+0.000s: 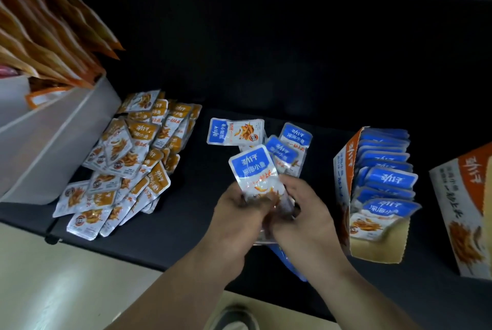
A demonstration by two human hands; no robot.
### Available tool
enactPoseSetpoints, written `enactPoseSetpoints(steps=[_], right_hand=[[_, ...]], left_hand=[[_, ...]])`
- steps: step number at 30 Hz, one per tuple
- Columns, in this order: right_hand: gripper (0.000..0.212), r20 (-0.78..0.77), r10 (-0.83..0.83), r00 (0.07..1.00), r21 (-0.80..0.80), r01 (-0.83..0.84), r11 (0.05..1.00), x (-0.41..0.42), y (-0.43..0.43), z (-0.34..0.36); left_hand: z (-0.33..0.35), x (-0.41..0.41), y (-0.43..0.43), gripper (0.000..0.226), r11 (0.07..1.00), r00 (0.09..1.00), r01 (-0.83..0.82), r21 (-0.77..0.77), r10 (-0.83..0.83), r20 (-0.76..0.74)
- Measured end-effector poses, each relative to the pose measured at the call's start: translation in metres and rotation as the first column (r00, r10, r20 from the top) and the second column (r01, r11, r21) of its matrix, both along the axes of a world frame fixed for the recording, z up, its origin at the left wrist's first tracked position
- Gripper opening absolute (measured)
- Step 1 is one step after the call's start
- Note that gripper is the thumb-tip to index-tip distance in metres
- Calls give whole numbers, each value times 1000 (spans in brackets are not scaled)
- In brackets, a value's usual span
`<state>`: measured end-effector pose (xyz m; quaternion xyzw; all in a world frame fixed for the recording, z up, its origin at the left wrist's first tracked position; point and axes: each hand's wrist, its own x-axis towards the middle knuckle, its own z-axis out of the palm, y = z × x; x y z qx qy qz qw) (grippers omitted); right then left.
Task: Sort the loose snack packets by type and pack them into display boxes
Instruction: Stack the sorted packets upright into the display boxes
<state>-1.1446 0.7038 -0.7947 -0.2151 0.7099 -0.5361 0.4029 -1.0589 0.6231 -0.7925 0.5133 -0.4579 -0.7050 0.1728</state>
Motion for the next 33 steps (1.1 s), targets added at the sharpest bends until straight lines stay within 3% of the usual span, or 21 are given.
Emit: enactPoseSetpoints(steps=[5,8,13,19,22,25,30,33], right_hand=[[58,-1,73,997,-13,-73,997,-2,1,13],[53,15,-15,1000,-8,15,1000,-9,5,21],[58,247,-132,960,-12,139,990,-21,5,43],[34,300,-30,954,-198,93,976,-39,-9,78],[52,312,50,949,-308,51,950,-57,1,94],[52,211,139,968,-401,-44,915,-82,22,109],[54,153,27,988,-364,31,931,-113,64,110],[55,199,-52,979,-355,122,927,-123,85,104]], left_hand=[[7,8,-4,27,996,999,-33,-85,36,38],[13,17,-5,25,983,994,-80,-166,90,56],[30,25,6,27,961,994,-104,-255,105,-9],[56,7,17,31,932,998,-2,-362,-23,-63],[71,-10,10,36,878,985,102,-467,-156,-79],[86,-26,9,37,828,950,228,-512,-304,-69],[91,-55,25,35,734,893,394,-553,-447,43],[87,-70,34,34,650,842,499,-573,-521,142]])
